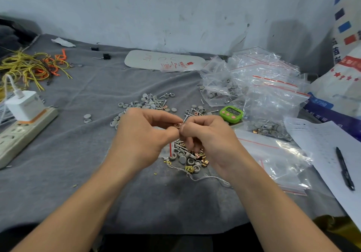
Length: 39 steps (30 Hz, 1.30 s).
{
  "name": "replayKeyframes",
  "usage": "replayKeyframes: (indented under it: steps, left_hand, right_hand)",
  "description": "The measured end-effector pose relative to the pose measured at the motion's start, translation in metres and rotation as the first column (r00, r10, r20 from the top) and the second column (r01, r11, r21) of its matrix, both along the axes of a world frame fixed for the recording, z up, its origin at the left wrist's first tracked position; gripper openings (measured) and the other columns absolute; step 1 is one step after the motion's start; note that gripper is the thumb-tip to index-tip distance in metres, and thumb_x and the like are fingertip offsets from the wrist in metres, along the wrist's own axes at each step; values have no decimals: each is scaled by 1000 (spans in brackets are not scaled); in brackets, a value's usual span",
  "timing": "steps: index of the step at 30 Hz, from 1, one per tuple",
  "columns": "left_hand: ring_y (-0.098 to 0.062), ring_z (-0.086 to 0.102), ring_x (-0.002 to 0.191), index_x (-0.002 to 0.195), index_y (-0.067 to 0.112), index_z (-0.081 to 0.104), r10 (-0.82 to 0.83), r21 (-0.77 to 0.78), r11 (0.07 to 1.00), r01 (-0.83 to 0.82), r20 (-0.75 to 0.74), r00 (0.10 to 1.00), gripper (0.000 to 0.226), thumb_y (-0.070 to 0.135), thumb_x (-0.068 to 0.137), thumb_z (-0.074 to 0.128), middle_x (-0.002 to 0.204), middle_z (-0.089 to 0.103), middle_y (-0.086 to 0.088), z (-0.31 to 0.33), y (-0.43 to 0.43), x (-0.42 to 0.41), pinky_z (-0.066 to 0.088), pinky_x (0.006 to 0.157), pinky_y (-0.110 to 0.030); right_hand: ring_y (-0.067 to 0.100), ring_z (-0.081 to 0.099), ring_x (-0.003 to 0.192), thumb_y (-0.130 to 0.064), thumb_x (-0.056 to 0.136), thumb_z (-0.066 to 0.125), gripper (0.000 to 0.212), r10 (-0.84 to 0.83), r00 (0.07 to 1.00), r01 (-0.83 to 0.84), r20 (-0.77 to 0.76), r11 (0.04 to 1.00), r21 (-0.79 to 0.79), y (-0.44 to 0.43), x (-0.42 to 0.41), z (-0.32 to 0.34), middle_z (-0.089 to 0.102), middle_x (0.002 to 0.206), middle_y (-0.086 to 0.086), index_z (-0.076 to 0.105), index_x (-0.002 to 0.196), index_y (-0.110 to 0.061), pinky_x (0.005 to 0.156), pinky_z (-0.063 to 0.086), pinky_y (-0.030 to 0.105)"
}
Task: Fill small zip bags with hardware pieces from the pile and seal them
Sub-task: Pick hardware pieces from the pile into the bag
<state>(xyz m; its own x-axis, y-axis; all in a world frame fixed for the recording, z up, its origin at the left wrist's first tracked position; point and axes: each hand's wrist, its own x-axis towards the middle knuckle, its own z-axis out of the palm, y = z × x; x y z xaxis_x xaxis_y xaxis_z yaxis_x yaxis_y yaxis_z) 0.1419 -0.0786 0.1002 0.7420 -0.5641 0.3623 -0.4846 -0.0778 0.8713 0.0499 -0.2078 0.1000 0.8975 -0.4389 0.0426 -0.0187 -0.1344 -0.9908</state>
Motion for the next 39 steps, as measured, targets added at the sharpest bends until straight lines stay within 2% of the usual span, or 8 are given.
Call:
replayKeyframes:
  steps: [2,5,11,20,27,31,36,39]
  left_hand:
    - [0,71,67,74,35,81,-23,-71,997,17,-86,996,30,6,66,75,70,76,9,0,0,4,52,62,-13]
    - [-1,73,76,77,34,82,14,-1,1000,-14,-18,1000,31,3,71,79,75,77,13,-1,2,9,54,71,-20]
    - [12,68,81,84,43,79,21,122,992,-26,46,999,33,11,79,82,79,74,27,-5,-1,8,46,70,-4]
    - [11,69,75,77,41,76,40,29,999,-43,95,995,30,14,73,88,73,72,27,-4,-2,0,46,70,-3]
    - [20,64,75,76,50,71,171,-34,985,-168,172,970,40,14,74,87,69,63,42,-8,-3,-8,43,72,1]
    - [25,61,77,84,41,77,218,-30,976,-216,179,959,26,18,75,87,64,56,47,-14,-6,-9,39,74,4]
    - [25,60,84,87,44,74,161,-25,987,-159,181,970,31,15,79,84,69,57,49,-13,-8,-7,40,75,3]
    - [24,61,82,88,42,76,149,-17,989,-149,168,974,31,14,79,84,69,58,48,-12,-9,-4,40,73,3]
  right_hand:
    - [17,43,50,-15,73,67,19,47,998,-50,40,997,65,1,-1,0,56,52,7,67,54,-17,49,37,22]
    - [14,54,51,-17,77,74,9,-7,1000,7,27,1000,5,-2,-2,-1,69,62,6,76,68,-16,56,45,24]
    - [19,78,70,-2,85,75,21,-158,987,158,3,987,-11,1,-1,-7,78,74,7,79,77,-21,54,49,21]
    - [16,69,54,7,85,72,20,-221,973,198,69,949,246,7,1,-4,76,70,10,78,86,-12,49,46,17]
    - [19,75,61,3,85,76,16,-233,965,202,119,952,230,9,0,-6,78,75,10,77,85,-13,54,53,20]
    - [21,75,62,4,84,76,15,-267,957,237,109,944,230,12,4,-10,77,73,10,77,84,-12,57,57,24]
    - [16,75,60,2,84,75,24,-280,952,260,124,953,154,9,3,-11,77,70,6,77,97,-17,54,52,18]
    - [17,76,62,1,84,75,23,-267,954,257,139,963,83,7,3,-13,77,71,3,78,93,-20,56,54,20]
